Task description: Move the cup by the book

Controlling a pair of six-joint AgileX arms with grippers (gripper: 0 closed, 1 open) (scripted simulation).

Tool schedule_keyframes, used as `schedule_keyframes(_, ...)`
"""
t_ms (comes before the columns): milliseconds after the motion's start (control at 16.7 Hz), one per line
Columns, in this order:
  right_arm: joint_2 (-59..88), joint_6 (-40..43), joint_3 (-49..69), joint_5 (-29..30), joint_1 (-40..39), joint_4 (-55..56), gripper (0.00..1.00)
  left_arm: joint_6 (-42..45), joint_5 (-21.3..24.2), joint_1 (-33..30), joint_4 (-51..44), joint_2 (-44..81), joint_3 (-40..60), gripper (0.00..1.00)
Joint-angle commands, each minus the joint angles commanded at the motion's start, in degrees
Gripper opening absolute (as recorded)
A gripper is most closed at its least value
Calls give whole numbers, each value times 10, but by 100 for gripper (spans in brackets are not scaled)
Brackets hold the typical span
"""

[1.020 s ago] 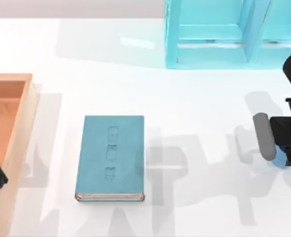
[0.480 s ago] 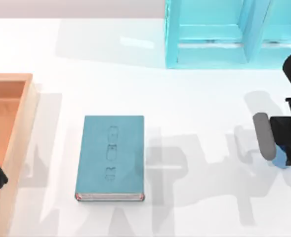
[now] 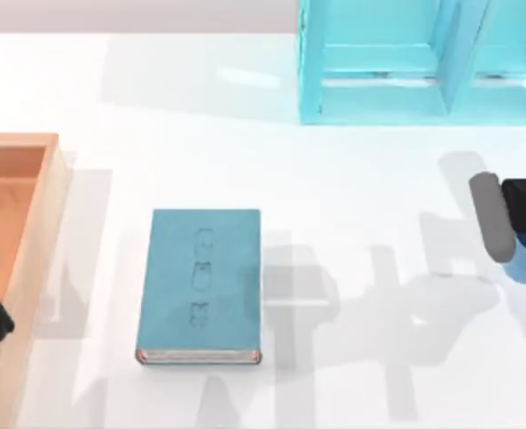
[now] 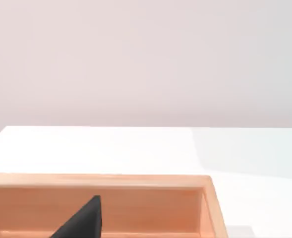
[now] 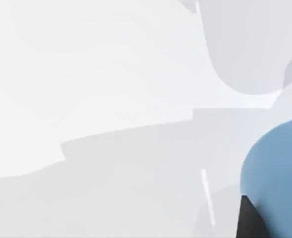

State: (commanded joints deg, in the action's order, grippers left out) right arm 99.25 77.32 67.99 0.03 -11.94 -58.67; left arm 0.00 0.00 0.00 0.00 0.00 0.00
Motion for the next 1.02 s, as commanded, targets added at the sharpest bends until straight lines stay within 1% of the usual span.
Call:
schedule_keyframes(360,4,-6,4,0,-5,-2,0,0,0,0,0,0,0,100)
schedule_keyframes(540,25,-60,44,4,-41,-18,0,0,0,0,0,0,0,100)
schedule_keyframes(660,49,-127,87,7,-78,-37,0,0,0,0,0,0,0,100)
schedule_keyframes(780,77,-218,138,10,-119,-60,0,0,0,0,0,0,0,100)
schedule_keyframes(900,111,-332,195,13,-163,-88,0,0,0,0,0,0,0,100)
schedule_keyframes(1020,147,-462,254,15,-206,-121,0,0,0,0,0,0,0,100)
